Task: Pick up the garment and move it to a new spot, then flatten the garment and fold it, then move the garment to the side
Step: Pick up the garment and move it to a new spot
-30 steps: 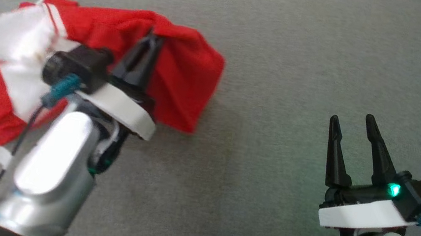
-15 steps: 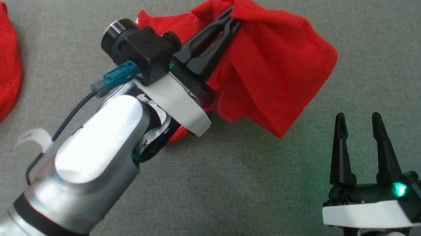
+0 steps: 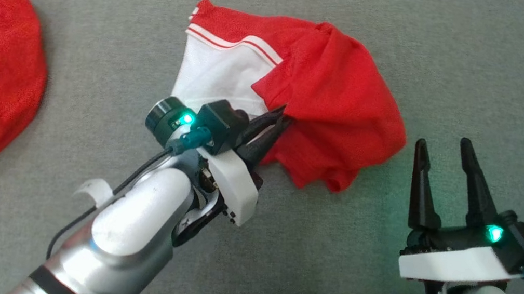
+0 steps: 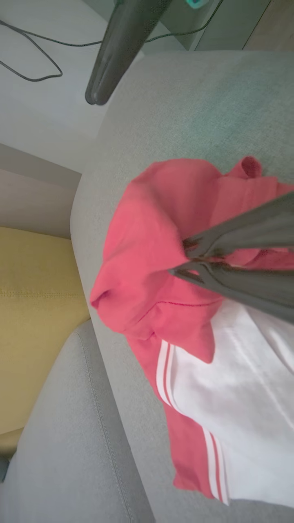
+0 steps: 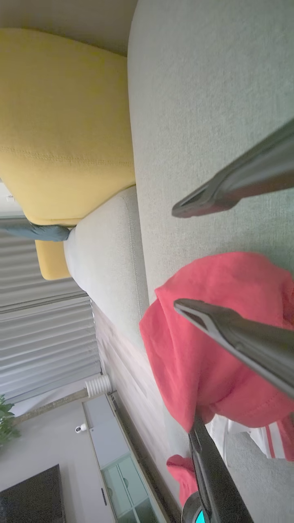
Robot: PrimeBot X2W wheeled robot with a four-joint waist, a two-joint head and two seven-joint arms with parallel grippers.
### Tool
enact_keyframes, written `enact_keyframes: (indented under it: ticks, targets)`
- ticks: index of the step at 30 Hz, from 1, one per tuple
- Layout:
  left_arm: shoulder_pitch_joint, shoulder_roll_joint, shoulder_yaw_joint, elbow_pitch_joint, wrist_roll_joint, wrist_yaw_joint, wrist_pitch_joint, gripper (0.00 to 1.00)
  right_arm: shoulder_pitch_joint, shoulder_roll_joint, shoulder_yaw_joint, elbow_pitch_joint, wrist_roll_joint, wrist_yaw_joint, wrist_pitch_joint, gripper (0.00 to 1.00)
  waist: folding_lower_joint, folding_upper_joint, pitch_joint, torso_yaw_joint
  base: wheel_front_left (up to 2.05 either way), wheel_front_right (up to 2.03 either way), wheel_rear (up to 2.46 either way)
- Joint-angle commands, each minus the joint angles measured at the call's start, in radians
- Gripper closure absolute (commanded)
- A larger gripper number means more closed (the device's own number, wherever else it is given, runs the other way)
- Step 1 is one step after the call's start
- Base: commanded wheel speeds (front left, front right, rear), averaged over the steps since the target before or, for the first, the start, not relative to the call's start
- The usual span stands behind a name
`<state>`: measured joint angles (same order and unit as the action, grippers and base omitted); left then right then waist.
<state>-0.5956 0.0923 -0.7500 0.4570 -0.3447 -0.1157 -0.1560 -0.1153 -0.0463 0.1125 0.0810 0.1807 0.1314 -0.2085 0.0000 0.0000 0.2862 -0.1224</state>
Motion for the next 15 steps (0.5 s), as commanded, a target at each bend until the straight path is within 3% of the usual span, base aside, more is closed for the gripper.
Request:
enact_keyframes:
  ticks: [1, 8, 12, 15]
  targets:
    - [-0.013, 0.010, 0.021, -0.025, -0.009, -0.005, -0.016, 0.00, -0.034, -0.004, 0.028, -0.023, 0.000, -0.001, -0.008, 0.00, 0.0000, 0.0000, -0.005, 0.013, 0.00, 0.00, 0.00]
    - [0.038, 0.031, 0.032, -0.036, -0.015, 0.010, -0.086, 0.00, -0.042, -0.004, 0.027, 0.001, -0.007, -0.001, -0.005, 0.00, 0.0000, 0.0000, -0.031, 0.061, 0.00, 0.00, 0.00]
    - [0.073, 0.058, 0.075, -0.072, -0.014, 0.043, -0.101, 0.00, -0.045, -0.004, 0.026, 0.005, -0.010, -0.001, -0.004, 0.00, 0.0000, 0.0000, -0.040, 0.083, 0.00, 0.00, 0.00]
    - [0.129, 0.100, 0.168, -0.161, -0.001, 0.098, -0.105, 0.00, -0.047, -0.004, 0.021, 0.008, -0.015, -0.001, -0.001, 0.00, 0.0000, 0.0000, -0.050, 0.112, 0.00, 0.00, 0.00]
